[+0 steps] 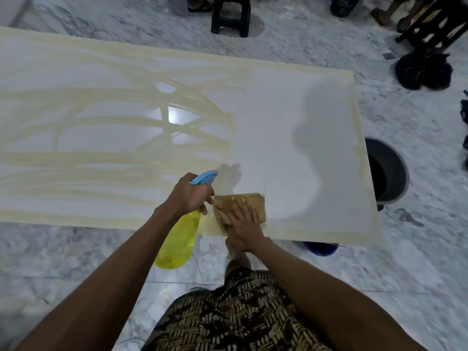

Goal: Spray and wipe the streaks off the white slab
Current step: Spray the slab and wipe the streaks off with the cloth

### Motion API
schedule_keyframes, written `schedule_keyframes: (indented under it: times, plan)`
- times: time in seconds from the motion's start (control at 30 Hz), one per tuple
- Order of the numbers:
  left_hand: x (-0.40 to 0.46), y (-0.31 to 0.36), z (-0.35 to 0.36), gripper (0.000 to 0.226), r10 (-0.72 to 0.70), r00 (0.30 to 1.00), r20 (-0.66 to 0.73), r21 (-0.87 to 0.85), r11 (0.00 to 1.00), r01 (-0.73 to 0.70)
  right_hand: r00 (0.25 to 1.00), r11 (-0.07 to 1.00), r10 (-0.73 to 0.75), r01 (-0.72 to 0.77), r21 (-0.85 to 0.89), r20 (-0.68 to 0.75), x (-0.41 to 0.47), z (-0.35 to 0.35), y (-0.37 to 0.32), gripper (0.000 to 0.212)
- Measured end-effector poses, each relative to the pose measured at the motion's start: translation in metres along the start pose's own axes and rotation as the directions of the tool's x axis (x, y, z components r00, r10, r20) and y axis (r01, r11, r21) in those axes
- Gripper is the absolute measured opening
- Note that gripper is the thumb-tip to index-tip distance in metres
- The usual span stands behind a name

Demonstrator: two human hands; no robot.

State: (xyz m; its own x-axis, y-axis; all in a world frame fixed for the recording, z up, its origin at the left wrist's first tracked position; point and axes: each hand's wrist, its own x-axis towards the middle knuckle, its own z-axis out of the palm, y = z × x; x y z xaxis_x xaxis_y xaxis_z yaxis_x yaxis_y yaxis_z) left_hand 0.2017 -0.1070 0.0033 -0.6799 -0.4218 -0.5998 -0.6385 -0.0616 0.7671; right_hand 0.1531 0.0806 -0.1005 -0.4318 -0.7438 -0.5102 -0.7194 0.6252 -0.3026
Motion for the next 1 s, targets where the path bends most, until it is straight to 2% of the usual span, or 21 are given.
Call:
schedule_keyframes:
  times: [0.03, 0.07, 0.17, 0.23, 0.33, 0.37, 0.5, 0.63, 0.77, 0.9, 1.0]
  plan:
    - [-0.003, 0.004, -0.001, 0.043, 0.016, 1.000, 0.001, 0.005, 1.000, -0.016, 0.998, 0.997, 0.029, -0.033, 0.071, 0.049, -0.001, -0.015, -0.001, 0.065]
    - [-0.002, 0.010, -0.003, 0.043, 0.027, 1.000, 0.003, 0.010, 1.000, -0.027, 0.999, 0.992, 0.038, -0.042, 0.117, 0.034, 0.001, -0.031, -0.001, 0.060]
    - [0.006, 0.035, -0.007, 0.051, 0.059, 0.998, 0.006, 0.029, 0.998, -0.059, 0.994, 0.950, 0.054, -0.021, 0.311, -0.098, 0.020, -0.084, 0.019, 0.048]
    - [0.020, 0.057, -0.012, 0.063, 0.066, 0.998, 0.000, 0.037, 0.997, -0.066, 0.983, 0.890, 0.133, -0.062, 0.452, -0.127, 0.046, -0.120, 0.038, 0.053]
    - [0.051, 0.091, -0.025, 0.069, 0.092, 0.996, -0.004, 0.014, 0.996, -0.092, 0.923, 0.714, 0.340, -0.131, 0.688, -0.178, 0.102, -0.190, 0.065, 0.039]
    - [0.065, 0.102, -0.030, 0.068, 0.107, 0.994, -0.006, 0.008, 0.994, -0.107, 0.910, 0.714, 0.349, -0.104, 0.693, -0.223, 0.130, -0.214, 0.075, 0.038]
    - [0.120, 0.140, -0.054, 0.059, 0.160, 0.987, -0.026, -0.005, 0.987, -0.160, 0.872, 0.837, 0.277, -0.013, 0.547, -0.404, 0.234, -0.295, 0.111, 0.040]
    - [0.176, 0.156, -0.072, 0.050, 0.215, 0.976, -0.046, -0.015, 0.976, -0.216, 0.900, 0.908, 0.179, 0.004, 0.419, -0.396, 0.351, -0.336, 0.136, 0.046]
    - [0.213, 0.151, -0.086, 0.055, 0.213, 0.974, -0.076, -0.040, 0.975, -0.217, 0.956, 0.983, 0.179, -0.165, 0.077, -0.234, 0.430, -0.297, 0.144, 0.055]
    - [0.210, 0.128, -0.092, 0.056, 0.151, 0.986, -0.068, -0.043, 0.987, -0.154, 0.928, 0.974, 0.219, -0.228, 0.005, -0.302, 0.410, -0.238, 0.115, 0.059]
    - [0.185, 0.105, -0.094, 0.054, 0.081, 0.994, -0.079, 0.007, 0.997, -0.080, 0.947, 0.980, 0.187, -0.197, -0.014, -0.261, 0.374, -0.205, 0.095, 0.060]
